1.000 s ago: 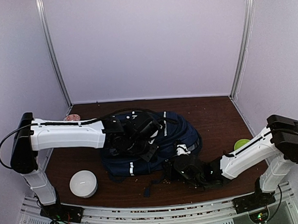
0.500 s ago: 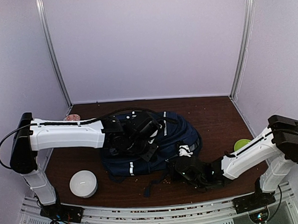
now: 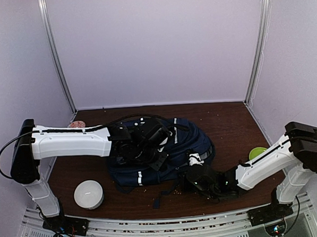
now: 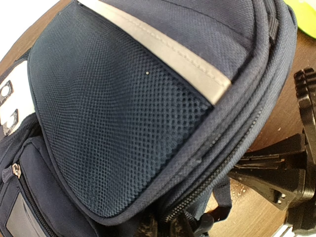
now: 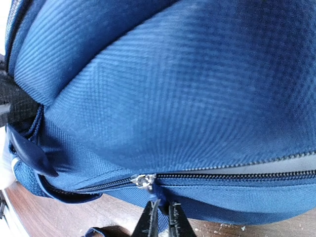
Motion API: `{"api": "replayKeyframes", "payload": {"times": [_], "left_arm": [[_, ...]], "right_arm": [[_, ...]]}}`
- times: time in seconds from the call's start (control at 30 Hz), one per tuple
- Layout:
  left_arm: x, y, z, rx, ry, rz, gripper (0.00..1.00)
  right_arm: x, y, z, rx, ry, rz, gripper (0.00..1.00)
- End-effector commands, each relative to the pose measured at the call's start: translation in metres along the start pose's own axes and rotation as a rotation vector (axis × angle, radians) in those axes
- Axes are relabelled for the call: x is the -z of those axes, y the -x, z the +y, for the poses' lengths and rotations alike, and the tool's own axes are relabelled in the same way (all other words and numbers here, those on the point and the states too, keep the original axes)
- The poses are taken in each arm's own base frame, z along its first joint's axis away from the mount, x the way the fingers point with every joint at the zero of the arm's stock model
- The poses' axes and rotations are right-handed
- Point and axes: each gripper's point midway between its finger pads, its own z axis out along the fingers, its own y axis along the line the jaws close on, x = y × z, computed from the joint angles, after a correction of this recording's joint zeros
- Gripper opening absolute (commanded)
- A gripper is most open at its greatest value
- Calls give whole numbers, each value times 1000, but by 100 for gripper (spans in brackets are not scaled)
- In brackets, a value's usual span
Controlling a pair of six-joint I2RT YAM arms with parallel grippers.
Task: Pack the student bag
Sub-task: Unzip the student bag at the center of the board.
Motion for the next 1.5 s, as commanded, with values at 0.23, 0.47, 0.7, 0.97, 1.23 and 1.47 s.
{"api": "replayKeyframes", "payload": {"times": [0.23,0.47,0.7,0.97,1.23,1.47], "left_arm": [[21,31,-13,60,-74,-104,0],[21,29,-13,57,-75,-99,0],[20,20,-5,56,-43,-87,0],[14,1,1,56,-20,-52,0],[11,-16,6,57,-9,-30,0],[13,-12,4,63,-21,-40,0]], "right_arm": [[7,9,-2,8,6,-39,0],[10,10,-4,-4,23,-49,0],[26,16,-26,-26,-21,-85,0],[38,17,-62,-17,-154,-84,0],[51,21,-96,-52,-214,-105,0],[54,23,-18,-41,215,-68,15]]}}
